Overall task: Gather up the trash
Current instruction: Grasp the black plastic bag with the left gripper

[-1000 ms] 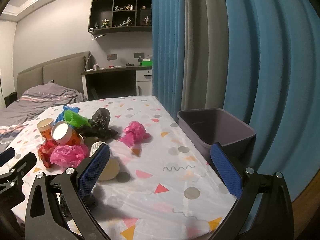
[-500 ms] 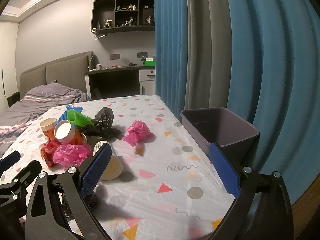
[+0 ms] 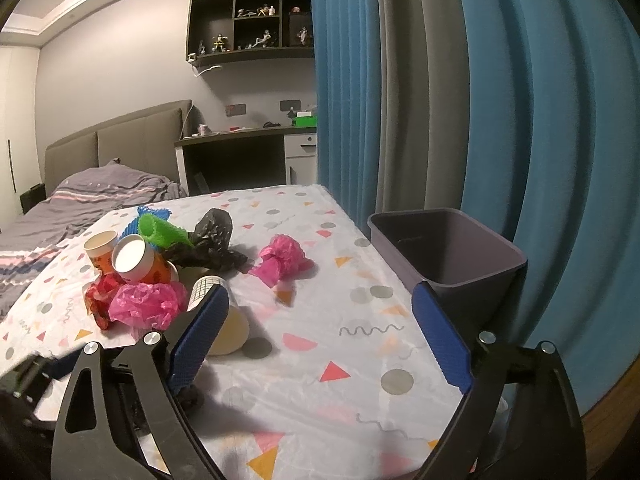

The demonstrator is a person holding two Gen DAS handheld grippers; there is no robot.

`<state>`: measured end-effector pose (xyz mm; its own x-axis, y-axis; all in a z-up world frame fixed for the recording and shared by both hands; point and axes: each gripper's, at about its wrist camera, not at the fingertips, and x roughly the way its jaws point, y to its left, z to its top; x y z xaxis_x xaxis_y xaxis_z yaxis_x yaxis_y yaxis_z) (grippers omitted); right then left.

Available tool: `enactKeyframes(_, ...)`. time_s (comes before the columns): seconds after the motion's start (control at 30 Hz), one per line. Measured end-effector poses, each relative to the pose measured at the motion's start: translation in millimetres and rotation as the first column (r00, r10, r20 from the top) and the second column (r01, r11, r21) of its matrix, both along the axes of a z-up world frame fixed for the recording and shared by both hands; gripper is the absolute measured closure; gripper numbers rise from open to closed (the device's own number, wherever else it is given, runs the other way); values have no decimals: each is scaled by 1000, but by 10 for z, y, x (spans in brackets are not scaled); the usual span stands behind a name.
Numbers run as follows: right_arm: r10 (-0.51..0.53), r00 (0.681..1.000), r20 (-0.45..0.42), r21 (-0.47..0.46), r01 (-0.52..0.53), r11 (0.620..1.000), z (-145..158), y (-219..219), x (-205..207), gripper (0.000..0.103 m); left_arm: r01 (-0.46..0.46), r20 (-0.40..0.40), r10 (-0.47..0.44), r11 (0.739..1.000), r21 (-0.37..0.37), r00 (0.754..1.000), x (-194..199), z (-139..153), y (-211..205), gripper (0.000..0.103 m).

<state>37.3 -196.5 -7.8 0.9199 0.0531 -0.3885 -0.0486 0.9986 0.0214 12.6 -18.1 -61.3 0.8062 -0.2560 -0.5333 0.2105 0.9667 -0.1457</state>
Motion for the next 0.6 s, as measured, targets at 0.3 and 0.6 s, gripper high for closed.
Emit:
enactKeyframes(0.3,46,998,-35,-3,-46,999,-101,58,60,30,67,-82,-68,998,-16,994,104,-229,-58,85)
enactKeyframes(0.6,167,984,-58,0,-167,986,-168,259,67,42,0,-11,0,999,-38,1000,-185,9,358,92)
